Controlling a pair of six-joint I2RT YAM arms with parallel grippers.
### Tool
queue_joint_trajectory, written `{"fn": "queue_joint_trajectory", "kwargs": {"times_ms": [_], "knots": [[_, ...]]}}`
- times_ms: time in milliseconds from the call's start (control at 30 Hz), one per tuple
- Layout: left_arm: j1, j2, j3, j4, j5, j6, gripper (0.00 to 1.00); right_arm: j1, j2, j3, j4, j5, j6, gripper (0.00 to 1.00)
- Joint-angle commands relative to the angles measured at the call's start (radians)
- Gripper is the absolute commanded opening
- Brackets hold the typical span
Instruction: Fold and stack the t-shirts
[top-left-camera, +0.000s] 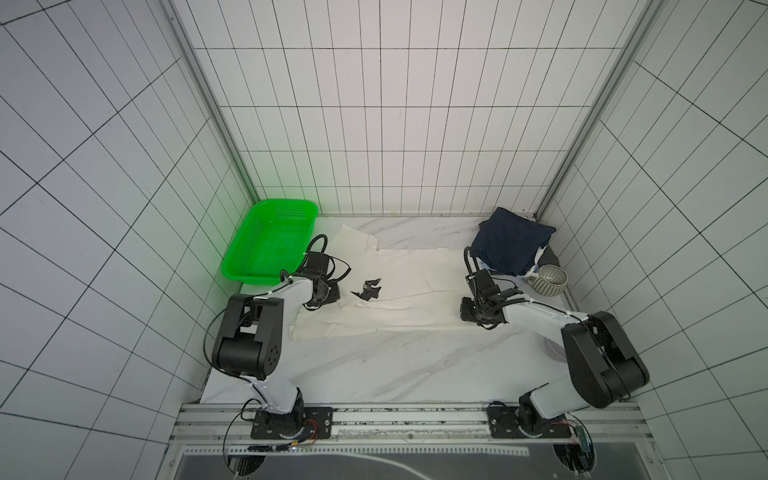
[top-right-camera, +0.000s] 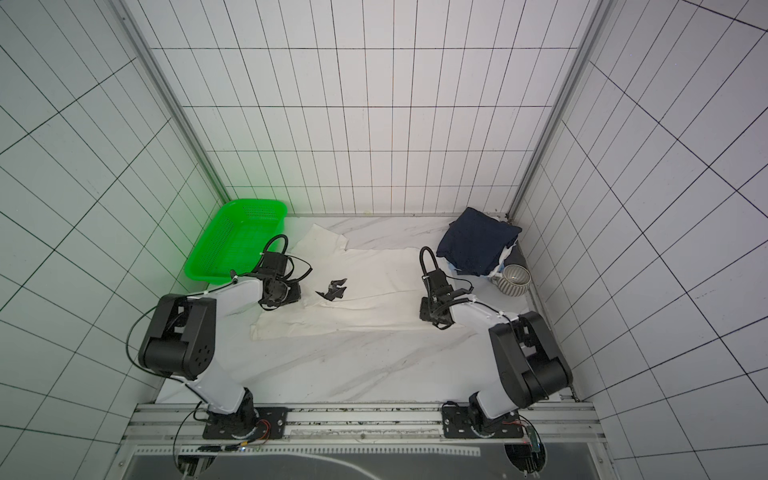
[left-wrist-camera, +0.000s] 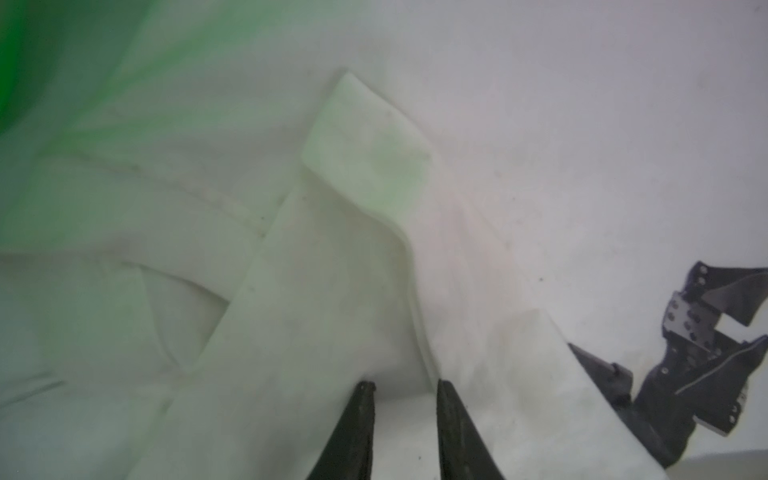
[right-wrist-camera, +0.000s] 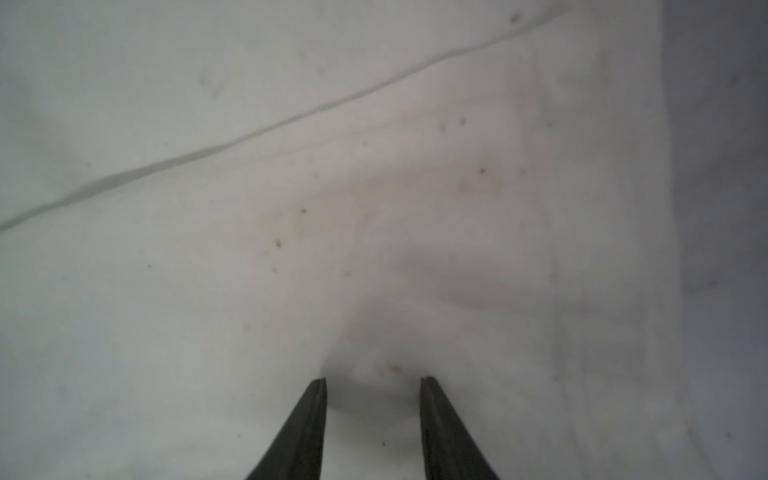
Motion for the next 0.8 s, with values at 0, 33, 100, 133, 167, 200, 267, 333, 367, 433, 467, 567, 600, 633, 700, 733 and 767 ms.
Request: {"fn": "queue_joint_trajectory", "kwargs": {"times_ms": [0, 33, 100, 133, 167, 200, 267, 333, 367, 433, 467, 567, 600, 633, 700, 733, 767], "knots": [[0.014, -0.044, -0.050, -0.056, -0.021, -0.006, 0.31, -0.008, -0.063, -0.128, -0.074, 0.009, 0.101, 0.40], [0.016, -0.057, -0.058, -0.059, -0.021, -0.010, 0.31, -0.010, -0.082, -0.149, -0.076, 0.005, 0.107, 0.40], [0.018, -0.089, -0.064, -0.053, -0.014, -0.014, 0.33, -0.012, -0.114, -0.183, -0.081, -0.002, 0.113, 0.40], [0.018, -0.100, -0.053, -0.059, -0.011, -0.015, 0.33, -0.016, -0.125, -0.179, -0.097, -0.002, 0.109, 0.40], [0.017, -0.109, -0.039, -0.064, -0.007, -0.017, 0.34, -0.020, -0.135, -0.165, -0.113, 0.004, 0.101, 0.40], [0.015, -0.121, -0.025, -0.064, 0.004, -0.018, 0.34, -0.023, -0.149, -0.142, -0.124, 0.007, 0.081, 0.42], [0.003, -0.142, -0.005, -0.064, 0.010, -0.023, 0.36, -0.050, -0.171, -0.071, -0.164, 0.020, 0.048, 0.44], [-0.017, -0.142, 0.009, -0.063, 0.000, -0.026, 0.39, -0.085, -0.188, -0.009, -0.173, 0.027, 0.003, 0.47], [-0.024, -0.131, 0.019, -0.061, 0.001, -0.028, 0.39, -0.109, -0.191, 0.023, -0.172, 0.028, -0.019, 0.49], [-0.031, -0.096, 0.042, -0.059, -0.001, -0.025, 0.39, -0.145, -0.178, 0.076, -0.164, 0.054, -0.048, 0.51], [-0.031, -0.072, 0.054, -0.051, -0.002, -0.026, 0.39, -0.165, -0.156, 0.106, -0.163, 0.057, -0.059, 0.51], [-0.034, 0.000, 0.104, -0.045, 0.018, -0.017, 0.39, -0.202, -0.076, 0.184, -0.156, 0.064, -0.092, 0.52], [-0.033, 0.025, 0.120, -0.046, 0.016, -0.016, 0.40, -0.207, -0.050, 0.206, -0.151, 0.069, -0.099, 0.52], [-0.033, 0.043, 0.139, -0.052, 0.006, -0.013, 0.39, -0.209, -0.031, 0.218, -0.138, 0.072, -0.103, 0.52], [-0.028, 0.086, 0.174, -0.063, -0.031, -0.011, 0.40, -0.215, 0.017, 0.241, -0.119, 0.068, -0.115, 0.52], [-0.021, 0.102, 0.192, -0.073, -0.037, -0.011, 0.40, -0.217, 0.035, 0.246, -0.108, 0.066, -0.122, 0.51], [-0.014, 0.115, 0.210, -0.074, -0.040, -0.010, 0.40, -0.220, 0.058, 0.255, -0.104, 0.066, -0.125, 0.51]]}}
